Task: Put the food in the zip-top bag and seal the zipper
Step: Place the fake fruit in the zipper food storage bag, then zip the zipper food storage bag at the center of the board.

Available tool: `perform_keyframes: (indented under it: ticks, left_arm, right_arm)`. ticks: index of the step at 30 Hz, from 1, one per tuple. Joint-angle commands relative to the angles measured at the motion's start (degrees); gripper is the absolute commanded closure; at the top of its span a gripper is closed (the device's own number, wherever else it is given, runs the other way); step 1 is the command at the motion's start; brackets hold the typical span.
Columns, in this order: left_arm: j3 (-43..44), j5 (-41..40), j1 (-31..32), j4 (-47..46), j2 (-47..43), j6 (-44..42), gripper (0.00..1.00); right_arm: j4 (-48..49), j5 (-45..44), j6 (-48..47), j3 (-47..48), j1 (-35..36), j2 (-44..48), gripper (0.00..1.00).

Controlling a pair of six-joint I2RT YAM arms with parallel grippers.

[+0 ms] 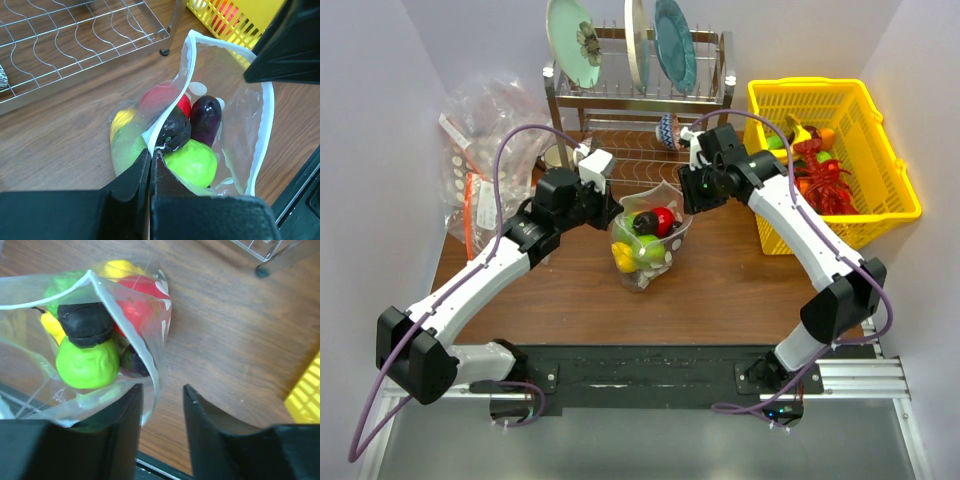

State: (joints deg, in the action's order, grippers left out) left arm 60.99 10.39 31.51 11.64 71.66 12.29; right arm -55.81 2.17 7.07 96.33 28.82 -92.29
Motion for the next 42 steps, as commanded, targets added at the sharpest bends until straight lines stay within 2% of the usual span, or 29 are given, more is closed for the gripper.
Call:
perform_keyframes:
  ticks: [1,3,6,7,8,9,11,13,17,21,23,25,27,30,31,34,38,39,40,42]
  left_arm:
    - [-0.2,0.0,-0.5,-2.7,-2.0,-1.6,1.00]
    - [-0.2,0.7,-0.5,-2.8,-2.0,-1.7,1.00]
    - [-0.7,3.5,-0.5,-3.8,-2.5,-1.9,1.00]
    - [-0.9,5.8,-0.5,-4.2,-2.6,-2.2,0.96]
    - [-1.0,6.9,-0.5,-4.6,-3.0,-2.4,0.80]
    - [-1.4,8.1,-0.5,-5.3,-3.4,-2.4,0.69]
    - [-1.8,10.3,-0.4,-5.9,-4.9,-2.8,0.34]
    - [-3.0,10.5,0.0,-7.1,-7.7,-3.2,0.25]
    - [-5.8,7.4,3.3,-9.6,-13.6,-3.0,0.22]
    - [-11.5,8.0,8.1,-10.7,-18.3,-3.0,0.22]
    - [-14.4,7.1,12.5,-14.2,-20.9,-3.2,0.19]
    - [-18.6,3.8,16.5,-16.4,-22.8,-2.4,0.08]
    - [-21.1,0.0,19.2,-18.1,-23.4,-2.4,0.08]
    - [-25.2,-7.3,23.6,-22.7,-23.5,-3.0,0.15]
    - [-26.4,-10.3,25.0,-24.0,-22.9,-3.2,0.21]
    - [-30.0,-18.2,26.4,-28.9,-21.1,-3.5,0.23]
    - [-34.8,-23.0,26.6,-37.5,-20.2,-4.6,0.27]
    - [-35.2,-23.3,26.6,-38.5,-19.9,-5.2,0.32]
    - [-35.5,-23.8,26.6,-39.3,-19.0,-5.7,0.42]
    - [-35.0,-24.0,26.6,-40.3,-17.7,-7.0,0.52]
  right_arm:
    - [2.1,1.6,0.9,-0.6,0.0,-0.4,0.78]
    - [2.3,2.0,1.5,-0.4,0.0,-0.1,1.00]
    - [4.8,3.5,2.8,-1.5,0.1,2.0,1.00]
    - [5.5,4.3,3.3,-2.4,0.1,3.0,1.00]
    - [6.2,4.8,4.0,-2.6,0.0,3.2,1.00]
    - [6.2,5.2,4.3,-2.6,0.1,3.3,1.00]
    - [6.2,5.3,5.1,-2.6,0.0,3.3,1.00]
    - [5.7,4.9,5.7,-2.3,0.0,3.2,1.00]
    - [5.5,4.7,7.2,-2.2,0.1,2.9,1.00]
    - [5.6,5.2,7.4,-2.5,0.0,2.4,1.00]
    - [5.8,5.2,7.3,-3.1,0.0,2.4,1.00]
    - [5.8,5.0,7.2,-3.4,0.0,2.5,1.00]
    - [5.8,4.9,7.2,-3.6,0.0,2.6,1.00]
    - [6.5,5.6,7.3,-4.0,0.0,3.0,1.00]
    - [6.9,5.7,7.4,-4.1,0.1,3.1,1.00]
    - [7.1,5.8,7.7,-4.5,0.1,3.3,1.00]
    - [7.1,5.6,7.8,-4.8,0.1,3.4,1.00]
    - [7.1,5.6,7.8,-4.8,0.0,3.5,1.00]
    - [7.1,5.6,7.7,-4.7,0.0,3.5,1.00]
    - [7.0,5.7,7.9,-4.5,0.1,3.4,1.00]
